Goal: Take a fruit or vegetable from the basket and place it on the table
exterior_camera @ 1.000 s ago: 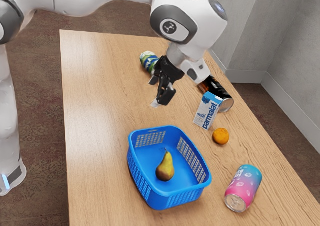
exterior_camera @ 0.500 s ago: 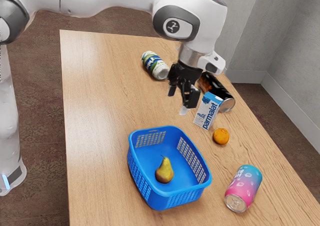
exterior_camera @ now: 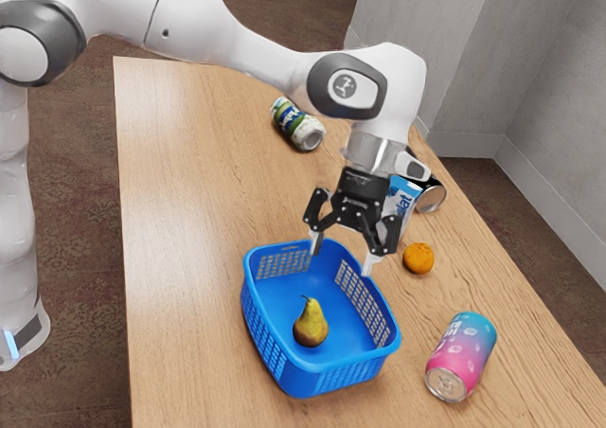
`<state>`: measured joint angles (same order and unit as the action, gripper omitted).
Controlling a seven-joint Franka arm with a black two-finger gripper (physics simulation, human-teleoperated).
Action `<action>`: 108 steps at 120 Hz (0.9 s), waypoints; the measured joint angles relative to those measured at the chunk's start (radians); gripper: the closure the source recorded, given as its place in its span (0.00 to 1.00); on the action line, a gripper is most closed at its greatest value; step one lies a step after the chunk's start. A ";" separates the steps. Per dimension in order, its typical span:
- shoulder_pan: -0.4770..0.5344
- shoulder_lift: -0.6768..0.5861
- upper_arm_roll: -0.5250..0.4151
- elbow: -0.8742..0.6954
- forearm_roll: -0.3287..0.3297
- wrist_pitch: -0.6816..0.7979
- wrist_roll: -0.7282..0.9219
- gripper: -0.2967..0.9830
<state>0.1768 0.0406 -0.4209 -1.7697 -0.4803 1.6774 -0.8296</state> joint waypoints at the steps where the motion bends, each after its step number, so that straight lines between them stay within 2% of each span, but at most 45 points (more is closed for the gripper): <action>1: 0.000 0.002 0.000 -0.002 -0.003 0.001 -0.005 0.23; 42: -0.008 -0.004 0.004 -0.062 -0.081 0.013 -0.137 0.23; 63: -0.008 -0.003 0.022 -0.066 -0.136 -0.032 -0.145 0.23; 80: 0.007 0.004 0.035 -0.140 -0.189 -0.055 -0.141 0.23; 108: 0.018 0.008 0.031 -0.151 -0.240 -0.048 -0.130 0.23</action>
<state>0.1950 0.0482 -0.3898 -1.9212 -0.7206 1.6298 -0.9598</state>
